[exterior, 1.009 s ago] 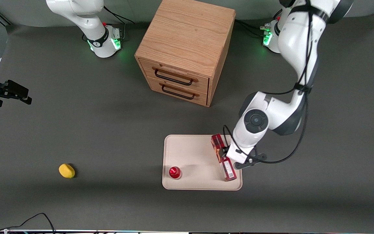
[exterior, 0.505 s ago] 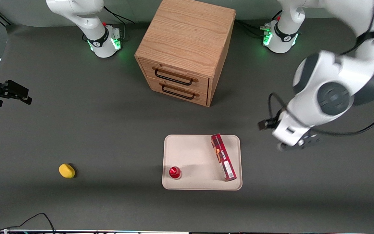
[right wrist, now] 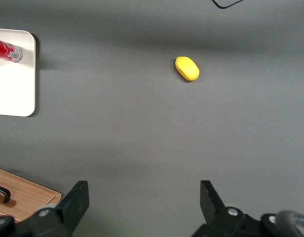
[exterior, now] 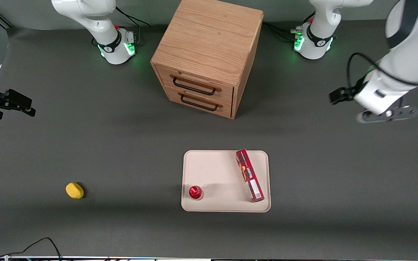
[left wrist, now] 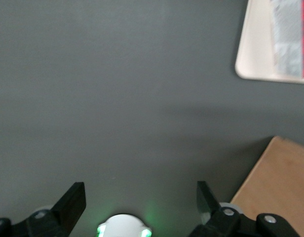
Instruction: Place red cookie box on tray
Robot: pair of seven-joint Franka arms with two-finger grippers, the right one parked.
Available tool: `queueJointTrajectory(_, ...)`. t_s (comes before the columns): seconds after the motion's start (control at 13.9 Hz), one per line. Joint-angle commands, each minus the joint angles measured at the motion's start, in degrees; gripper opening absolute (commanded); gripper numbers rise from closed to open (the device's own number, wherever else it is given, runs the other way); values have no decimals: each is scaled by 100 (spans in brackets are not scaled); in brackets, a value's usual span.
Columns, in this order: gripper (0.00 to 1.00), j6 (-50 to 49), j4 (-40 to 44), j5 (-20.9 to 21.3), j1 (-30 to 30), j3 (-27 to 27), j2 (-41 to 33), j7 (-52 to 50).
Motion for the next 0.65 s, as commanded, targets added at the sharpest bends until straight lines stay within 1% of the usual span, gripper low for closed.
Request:
queueJointTrajectory(0.0,100,426,-1148,-43,809,-35,-981,1239)
queueJointTrajectory(0.14,100,357,-992,-26,742,271,-922,1662)
queueJointTrajectory(0.29,100,330,-633,131,260,815,-659,1770)
queueJointTrajectory(0.43,100,86,-176,141,47,976,-404,1753)
queueJointTrajectory(0.58,100,-109,11,150,29,976,-306,1717)
